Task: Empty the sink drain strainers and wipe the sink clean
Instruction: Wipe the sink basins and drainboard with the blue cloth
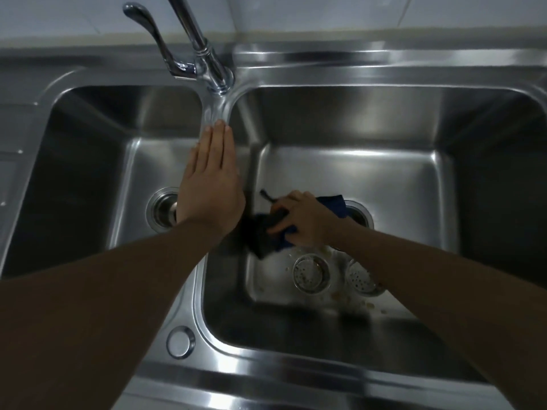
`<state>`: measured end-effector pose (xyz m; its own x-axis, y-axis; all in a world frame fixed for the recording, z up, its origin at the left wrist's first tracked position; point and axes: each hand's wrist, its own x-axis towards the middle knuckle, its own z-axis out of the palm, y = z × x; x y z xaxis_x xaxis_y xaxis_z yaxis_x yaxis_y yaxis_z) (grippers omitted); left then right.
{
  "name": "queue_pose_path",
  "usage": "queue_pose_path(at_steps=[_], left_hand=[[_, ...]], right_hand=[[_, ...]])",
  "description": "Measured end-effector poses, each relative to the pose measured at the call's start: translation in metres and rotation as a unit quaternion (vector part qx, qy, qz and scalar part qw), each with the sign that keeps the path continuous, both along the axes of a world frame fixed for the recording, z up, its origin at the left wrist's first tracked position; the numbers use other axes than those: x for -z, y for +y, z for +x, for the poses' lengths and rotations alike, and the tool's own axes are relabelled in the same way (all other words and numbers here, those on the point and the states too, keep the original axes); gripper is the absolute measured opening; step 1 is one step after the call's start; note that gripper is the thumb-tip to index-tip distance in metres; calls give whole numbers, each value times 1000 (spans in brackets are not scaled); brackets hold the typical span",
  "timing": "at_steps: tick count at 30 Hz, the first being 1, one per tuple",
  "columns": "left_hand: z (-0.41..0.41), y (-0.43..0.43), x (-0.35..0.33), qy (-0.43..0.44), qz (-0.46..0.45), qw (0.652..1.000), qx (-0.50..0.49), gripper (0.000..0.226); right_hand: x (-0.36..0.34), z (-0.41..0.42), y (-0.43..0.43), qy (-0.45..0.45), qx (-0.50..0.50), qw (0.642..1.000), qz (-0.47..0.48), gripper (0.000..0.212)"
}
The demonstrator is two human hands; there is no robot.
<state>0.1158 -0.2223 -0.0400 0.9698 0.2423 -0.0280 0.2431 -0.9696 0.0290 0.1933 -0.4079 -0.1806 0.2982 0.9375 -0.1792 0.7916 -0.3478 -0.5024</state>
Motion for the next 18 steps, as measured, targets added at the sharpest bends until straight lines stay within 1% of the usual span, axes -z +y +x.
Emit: queue_pose_path(at_steps=[1,2,3,6,7,8,11,12,13,14,15,16,17,18], left_hand=[[0,0,0,1,1,1000,1,69],[-1,0,0,1,3,1000,2,69],[-1,0,0,0,3,1000,3,69],[-1,1,1,-1,1,1000,1,70],[-1,1,1,-2,0,1000,0,70],[-1,1,2,-2,0,1000,-1,70],[-1,1,1,-1,1,1000,2,71],[-1,1,1,-2,1,1000,2,71],[-1,1,0,-2,0,1000,2,70],[-1,1,0,-3,-3,1000,1,70],[-1,2,-1,-5,-9,1000,0,69],[-1,2,-1,-8,-16,1000,-1,67],[0,2,-1,-12,-22,1000,-1,65],[-1,3,-2,-14,-28,1000,1,63]], right_hand=[[-1,0,-2,13,-35,999,-6,34],[-2,2,-1,16,-46,999,-8,31],[-3,5,2,10,-28,1000,-3,28],[-5,5,11,-21,123,992,15,29],[-5,2,14,-27,140,990,15,29],[-3,-2,17,-27,121,992,14,29],[-1,-13,15,4,-22,1000,21,32],[0,-12,13,8,-46,999,22,34],[2,-9,11,-2,-45,999,29,35],[5,-5,11,-21,-19,999,43,36],[8,0,12,-40,34,997,58,37],[9,5,16,-54,111,990,67,40],[10,11,22,-59,205,975,66,43],[9,15,30,-51,301,951,56,44]])
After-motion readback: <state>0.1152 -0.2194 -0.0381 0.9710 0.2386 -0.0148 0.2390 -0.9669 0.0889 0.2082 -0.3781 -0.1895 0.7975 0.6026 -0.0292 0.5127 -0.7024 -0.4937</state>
